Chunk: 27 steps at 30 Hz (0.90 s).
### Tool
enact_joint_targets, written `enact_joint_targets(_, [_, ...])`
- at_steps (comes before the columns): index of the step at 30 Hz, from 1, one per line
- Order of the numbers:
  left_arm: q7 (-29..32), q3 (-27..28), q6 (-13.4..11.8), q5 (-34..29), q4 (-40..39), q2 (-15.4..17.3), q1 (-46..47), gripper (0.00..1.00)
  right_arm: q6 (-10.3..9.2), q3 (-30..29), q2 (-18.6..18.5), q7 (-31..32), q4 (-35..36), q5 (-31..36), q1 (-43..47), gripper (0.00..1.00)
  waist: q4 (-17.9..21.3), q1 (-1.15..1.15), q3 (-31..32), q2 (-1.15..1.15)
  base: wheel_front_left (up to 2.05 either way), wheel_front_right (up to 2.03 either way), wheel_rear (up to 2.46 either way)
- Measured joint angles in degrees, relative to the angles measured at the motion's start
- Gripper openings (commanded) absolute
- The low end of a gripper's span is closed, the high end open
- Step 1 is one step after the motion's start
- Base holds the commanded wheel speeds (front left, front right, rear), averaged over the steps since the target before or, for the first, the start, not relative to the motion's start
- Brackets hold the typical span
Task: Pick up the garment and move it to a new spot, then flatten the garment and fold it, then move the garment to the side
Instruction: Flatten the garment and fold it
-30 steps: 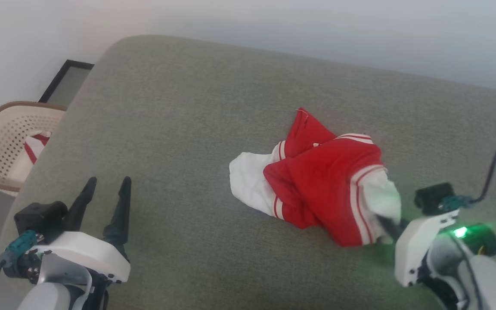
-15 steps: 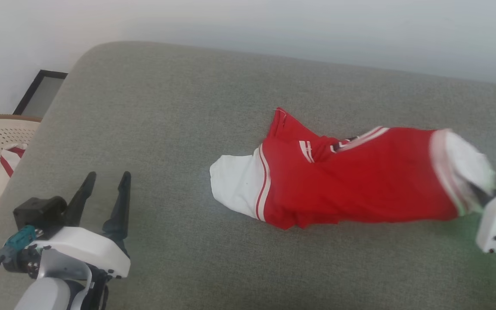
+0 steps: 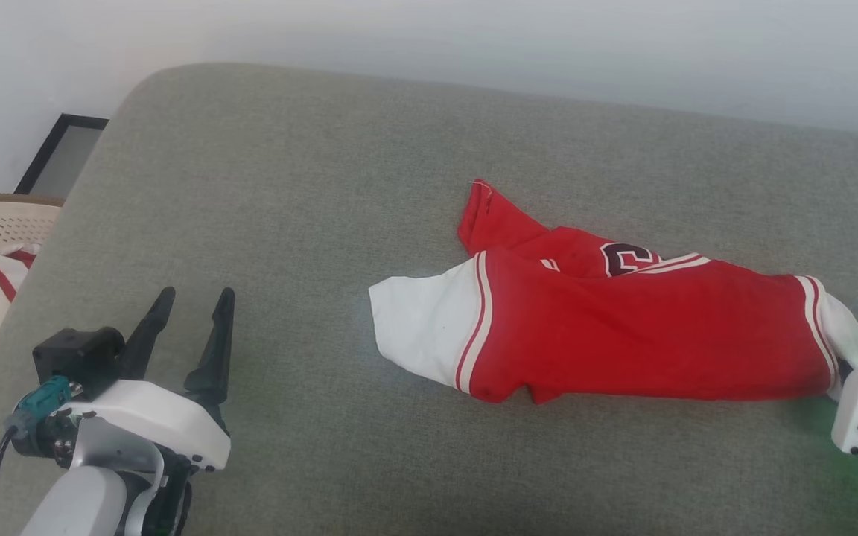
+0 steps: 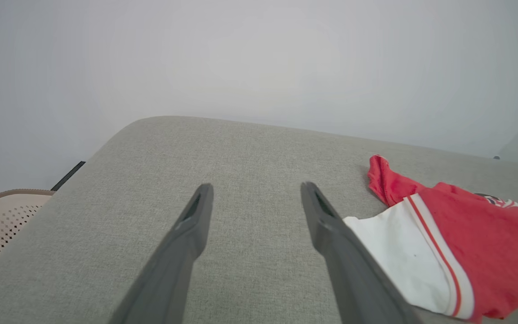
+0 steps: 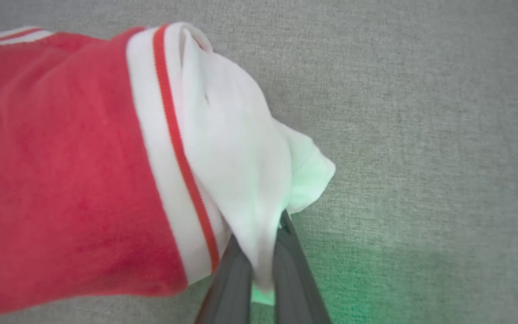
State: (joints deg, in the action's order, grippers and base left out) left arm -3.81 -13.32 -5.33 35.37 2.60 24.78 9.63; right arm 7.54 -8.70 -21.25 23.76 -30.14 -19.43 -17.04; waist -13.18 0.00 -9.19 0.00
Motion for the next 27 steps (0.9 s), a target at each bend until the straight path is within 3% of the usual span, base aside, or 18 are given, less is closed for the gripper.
enact_joint_targets(1, [0.01, -0.05, 0.05, 0.01, 0.09, 0.05, 0.01, 1.00, 0.00, 0.20, 0.11, -0.16, -0.58, 0.01, -0.40, 0.12, 0.10, 0.00, 0.00, 0.00, 0.00, 0.00, 0.00])
enact_joint_targets(2, [0.02, -0.09, 0.05, 0.01, 0.11, 0.11, 0.04, 1.00, 0.00, 0.52, 0.13, -0.48, -1.20, 0.14, -0.91, 0.36, 0.23, 0.00, 0.02, 0.00, 0.00, 0.00, 0.00])
enact_joint_targets(3, [0.14, -0.10, 0.05, 0.01, 0.10, 0.23, 0.06, 1.00, 0.00, 0.67, 0.15, -0.70, -1.60, 0.32, -1.32, 0.88, 0.43, 0.00, 0.04, 0.00, 0.00, 0.00, 0.00])
enact_joint_targets(4, [0.22, -0.09, 0.05, 0.01, 0.11, 0.41, 0.16, 1.00, 0.00, 0.85, 0.16, -1.16, -1.90, 0.33, -1.74, 1.00, 0.63, 0.00, 0.05, 0.00, 0.00, 0.00, 0.00])
enact_joint_targets(11, [2.56, -0.38, 0.76, 0.23, -0.42, 2.16, 1.29, 1.00, -0.02, 2.37, 0.26, -2.38, -1.79, -1.62, -3.31, 1.00, 2.84, 0.00, 0.66, 0.00, 0.00, 0.00, 0.00])
enact_joint_targets(18, [8.44, -1.41, 2.18, 1.08, -1.19, 4.86, 3.03, 1.00, -0.02, 2.63, 0.80, -6.73, 3.69, -2.25, -3.00, 1.00, 6.46, 0.00, 1.55, 0.00, 0.00, 0.00, 0.00])
enact_joint_targets(27, [16.90, -3.88, 3.94, 2.94, 0.75, 7.24, 6.33, 1.00, -0.01, 0.64, 4.61, -20.71, 15.22, 1.70, -0.48, 1.00, 12.94, 0.00, 1.45, 0.00, 0.00, 0.00, 0.00])
